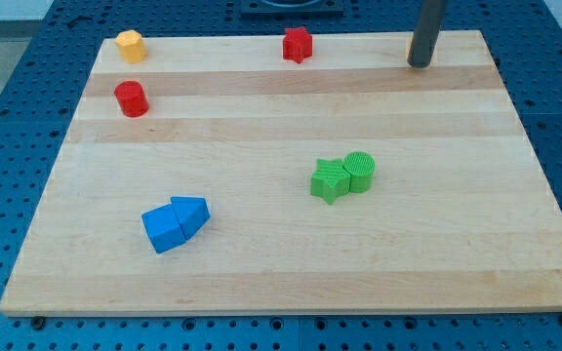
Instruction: Move your arm to the center right
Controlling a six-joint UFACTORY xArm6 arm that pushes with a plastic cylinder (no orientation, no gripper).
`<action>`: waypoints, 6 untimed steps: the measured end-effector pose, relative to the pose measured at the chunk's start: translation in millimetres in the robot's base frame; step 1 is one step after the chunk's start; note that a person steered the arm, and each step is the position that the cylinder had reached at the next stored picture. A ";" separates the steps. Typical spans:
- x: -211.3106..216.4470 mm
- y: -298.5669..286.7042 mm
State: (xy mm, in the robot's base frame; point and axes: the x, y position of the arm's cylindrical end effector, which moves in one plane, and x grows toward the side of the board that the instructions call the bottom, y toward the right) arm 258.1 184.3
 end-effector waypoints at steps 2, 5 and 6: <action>-21.9 1.5; 31.9 -0.3; 91.0 7.6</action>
